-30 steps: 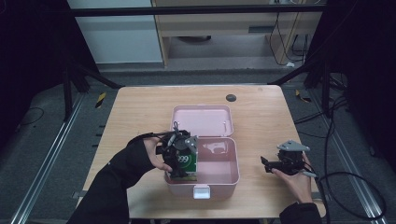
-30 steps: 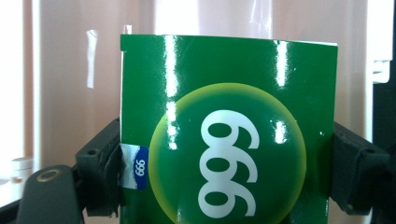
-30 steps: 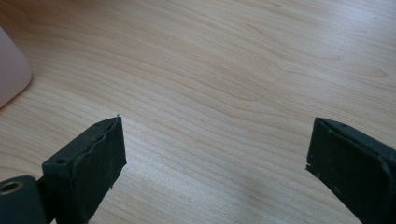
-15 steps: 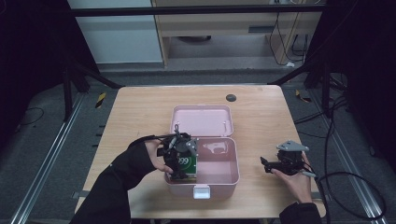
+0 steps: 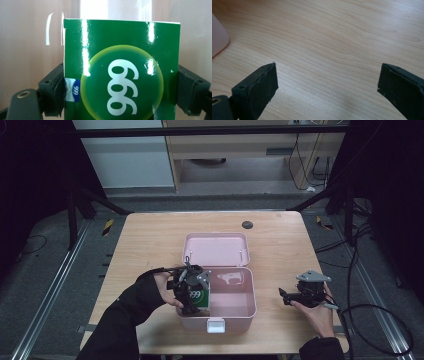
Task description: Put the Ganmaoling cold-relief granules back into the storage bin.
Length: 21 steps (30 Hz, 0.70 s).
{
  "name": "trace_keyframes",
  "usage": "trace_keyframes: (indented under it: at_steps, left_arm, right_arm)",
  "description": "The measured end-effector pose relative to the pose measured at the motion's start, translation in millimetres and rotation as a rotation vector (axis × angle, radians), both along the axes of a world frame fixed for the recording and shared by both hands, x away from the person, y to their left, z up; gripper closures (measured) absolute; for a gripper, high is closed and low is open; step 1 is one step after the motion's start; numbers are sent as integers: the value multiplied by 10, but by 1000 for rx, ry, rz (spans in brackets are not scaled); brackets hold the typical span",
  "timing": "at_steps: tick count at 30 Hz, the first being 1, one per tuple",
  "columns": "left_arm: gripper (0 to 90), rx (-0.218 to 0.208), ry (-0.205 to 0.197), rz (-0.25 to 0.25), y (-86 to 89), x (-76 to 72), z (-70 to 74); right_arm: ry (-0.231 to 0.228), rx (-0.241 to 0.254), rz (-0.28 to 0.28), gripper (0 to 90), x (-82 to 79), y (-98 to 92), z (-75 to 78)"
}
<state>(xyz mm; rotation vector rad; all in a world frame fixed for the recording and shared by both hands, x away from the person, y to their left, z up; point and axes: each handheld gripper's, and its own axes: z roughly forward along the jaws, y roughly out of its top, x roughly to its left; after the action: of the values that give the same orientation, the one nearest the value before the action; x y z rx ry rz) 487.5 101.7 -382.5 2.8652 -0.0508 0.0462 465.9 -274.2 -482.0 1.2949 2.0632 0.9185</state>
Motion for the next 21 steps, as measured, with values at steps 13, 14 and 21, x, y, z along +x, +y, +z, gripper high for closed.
trace_keyframes:
  at_steps: [13,14,21]
  left_arm:
    - [103,-63,4,29,92,14,127]
    - [107,-78,-2,34,115,7,155]
    - [179,-175,-55,76,291,-56,441]
  right_arm:
    - [-2,5,0,23,-4,8,6]
    - [0,6,0,23,-4,9,6]
    - [-6,5,-7,27,-4,-14,13]
